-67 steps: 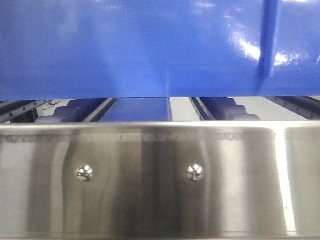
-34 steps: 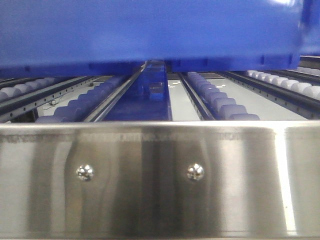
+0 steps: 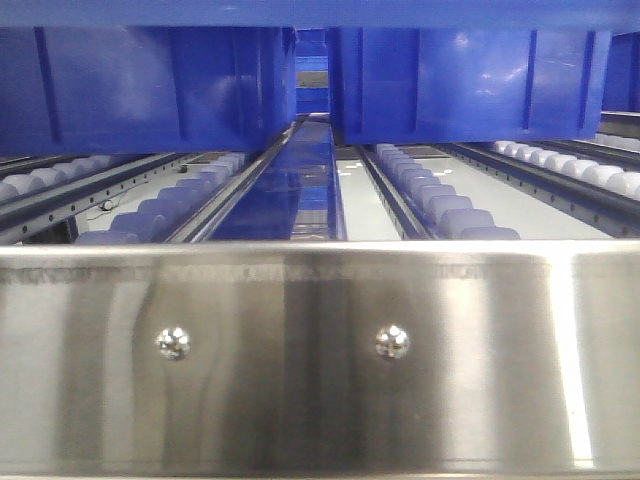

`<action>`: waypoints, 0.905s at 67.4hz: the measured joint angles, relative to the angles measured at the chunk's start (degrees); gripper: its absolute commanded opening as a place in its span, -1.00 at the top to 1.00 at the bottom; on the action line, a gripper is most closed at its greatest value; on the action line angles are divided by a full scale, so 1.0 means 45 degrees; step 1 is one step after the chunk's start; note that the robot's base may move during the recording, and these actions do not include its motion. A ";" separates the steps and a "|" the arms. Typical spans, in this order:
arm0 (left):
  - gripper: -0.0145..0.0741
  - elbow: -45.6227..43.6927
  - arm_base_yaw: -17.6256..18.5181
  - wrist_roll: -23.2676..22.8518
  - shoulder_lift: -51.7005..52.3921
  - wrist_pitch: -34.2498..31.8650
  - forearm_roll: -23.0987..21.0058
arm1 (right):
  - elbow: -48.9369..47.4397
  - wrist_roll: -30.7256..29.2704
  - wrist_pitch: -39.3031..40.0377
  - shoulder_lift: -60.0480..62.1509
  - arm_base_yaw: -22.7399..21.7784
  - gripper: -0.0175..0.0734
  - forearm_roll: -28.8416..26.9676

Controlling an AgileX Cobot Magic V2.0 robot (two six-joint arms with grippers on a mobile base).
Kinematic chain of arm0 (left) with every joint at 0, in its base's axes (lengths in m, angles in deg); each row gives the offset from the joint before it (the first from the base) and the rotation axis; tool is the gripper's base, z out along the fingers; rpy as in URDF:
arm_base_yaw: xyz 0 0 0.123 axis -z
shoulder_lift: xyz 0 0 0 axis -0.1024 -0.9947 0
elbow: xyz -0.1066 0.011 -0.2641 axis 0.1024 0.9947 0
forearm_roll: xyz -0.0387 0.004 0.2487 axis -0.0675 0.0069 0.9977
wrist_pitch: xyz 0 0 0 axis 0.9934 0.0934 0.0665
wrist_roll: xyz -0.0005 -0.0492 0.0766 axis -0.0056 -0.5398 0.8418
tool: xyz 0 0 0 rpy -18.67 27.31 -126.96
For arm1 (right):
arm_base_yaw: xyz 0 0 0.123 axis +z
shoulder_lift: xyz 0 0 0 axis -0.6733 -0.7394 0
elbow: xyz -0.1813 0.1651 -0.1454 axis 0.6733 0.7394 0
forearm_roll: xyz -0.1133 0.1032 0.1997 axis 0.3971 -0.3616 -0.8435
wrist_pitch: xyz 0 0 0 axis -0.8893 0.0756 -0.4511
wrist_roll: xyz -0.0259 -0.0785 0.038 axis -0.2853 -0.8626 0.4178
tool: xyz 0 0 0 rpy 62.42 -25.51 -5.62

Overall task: Move blue bin to conveyor side
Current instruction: 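Lift the blue bin with both grippers and pull it off the shelf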

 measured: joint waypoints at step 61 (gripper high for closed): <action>0.72 0.2004 0.0053 -0.0055 0.1182 0.0400 -0.0378 | 0.1772 -0.0422 -0.0241 0.1296 0.0048 0.79 -0.0267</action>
